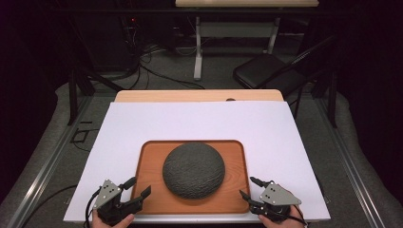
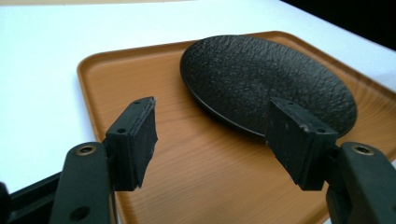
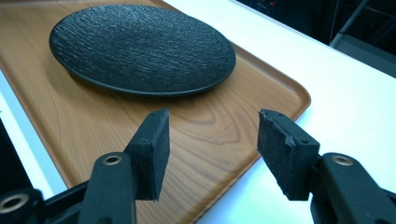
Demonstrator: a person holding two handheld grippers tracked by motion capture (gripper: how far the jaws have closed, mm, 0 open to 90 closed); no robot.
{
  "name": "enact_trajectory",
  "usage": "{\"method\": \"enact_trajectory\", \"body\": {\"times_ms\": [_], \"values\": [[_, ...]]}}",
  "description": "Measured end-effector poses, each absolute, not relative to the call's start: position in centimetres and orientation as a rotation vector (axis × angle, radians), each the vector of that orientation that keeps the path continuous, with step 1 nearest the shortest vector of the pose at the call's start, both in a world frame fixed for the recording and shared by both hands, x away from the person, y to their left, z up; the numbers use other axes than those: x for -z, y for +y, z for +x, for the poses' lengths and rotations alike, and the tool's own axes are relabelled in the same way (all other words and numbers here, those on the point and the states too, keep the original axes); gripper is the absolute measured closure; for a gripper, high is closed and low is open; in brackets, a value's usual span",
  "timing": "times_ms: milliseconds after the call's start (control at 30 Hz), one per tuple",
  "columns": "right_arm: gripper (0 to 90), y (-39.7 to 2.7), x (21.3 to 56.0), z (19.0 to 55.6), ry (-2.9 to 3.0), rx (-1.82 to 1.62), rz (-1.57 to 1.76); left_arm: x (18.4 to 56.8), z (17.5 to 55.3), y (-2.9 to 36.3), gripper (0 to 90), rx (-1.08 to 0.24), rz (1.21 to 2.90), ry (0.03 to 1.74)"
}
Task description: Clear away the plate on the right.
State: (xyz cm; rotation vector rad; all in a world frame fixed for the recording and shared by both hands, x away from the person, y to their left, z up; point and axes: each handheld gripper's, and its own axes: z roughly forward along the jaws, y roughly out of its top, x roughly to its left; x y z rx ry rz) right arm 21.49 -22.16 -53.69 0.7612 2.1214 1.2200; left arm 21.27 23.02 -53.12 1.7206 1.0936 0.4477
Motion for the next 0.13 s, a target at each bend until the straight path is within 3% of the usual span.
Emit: {"method": "enact_trajectory", "body": {"times_ms": [133], "values": [[42.3,-21.84,53.08,21.29,2.092,-1.155,0.720,53.26,21.66,22.74,28.6,-0.308,1.706,1.139]]}}
